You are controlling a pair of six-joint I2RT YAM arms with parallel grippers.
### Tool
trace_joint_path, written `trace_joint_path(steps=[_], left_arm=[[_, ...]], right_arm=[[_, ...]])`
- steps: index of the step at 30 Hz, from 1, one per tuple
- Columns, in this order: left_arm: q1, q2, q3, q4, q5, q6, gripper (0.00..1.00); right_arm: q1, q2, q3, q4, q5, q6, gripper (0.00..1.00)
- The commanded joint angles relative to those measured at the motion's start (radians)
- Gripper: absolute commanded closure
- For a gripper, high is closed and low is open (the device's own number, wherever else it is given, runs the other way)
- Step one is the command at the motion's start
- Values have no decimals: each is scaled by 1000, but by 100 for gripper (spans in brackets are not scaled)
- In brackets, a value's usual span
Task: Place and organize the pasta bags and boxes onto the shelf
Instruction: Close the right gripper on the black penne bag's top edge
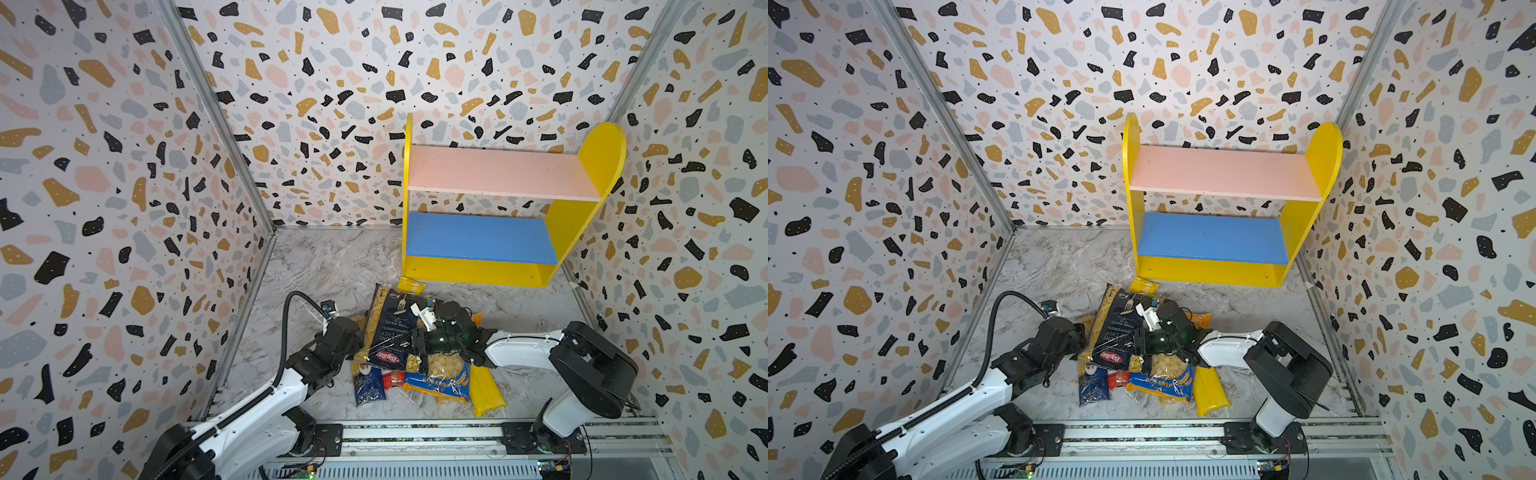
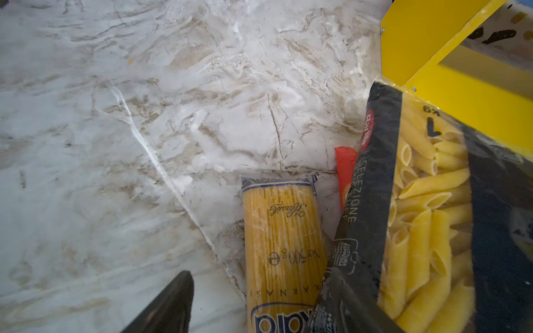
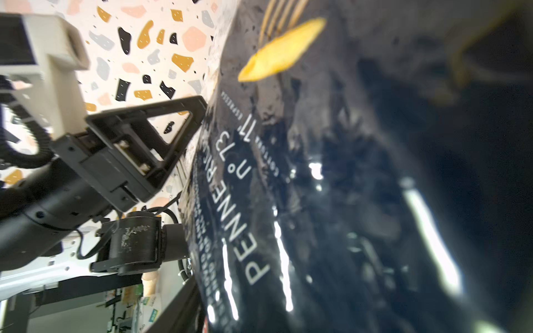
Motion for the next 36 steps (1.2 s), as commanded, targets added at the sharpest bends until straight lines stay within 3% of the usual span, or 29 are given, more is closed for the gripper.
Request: trace_joint_path(steps=[1,9,20,22,26,28,33,36], left_arm=[[-4,49,9,75,30,14,27],[-4,171,21,150,109,35,37],[-16,180,-19,208,197,27,49],[-21,178,-25,212,205,27,50],[-24,174,-39,209,205,29,51],[-25,168,-44,202,196,29,51],[-26,145,-44,181,175,30,51],[-24,124,-34,152,155,31,51]], right_arm=[[-13,0,-19,149,-50,70,40],[-28,21,-4,198,-48,119,24],[-28,171,73,276,-72,183,23],[-28,190,80,297,-78,198,28],[-30,204,74,360,-101,222,57],[-35,202,64,397,-122,229,64],[-48,177,25,512,-180,252,66],[-49,139,21,473,-191,215,66]])
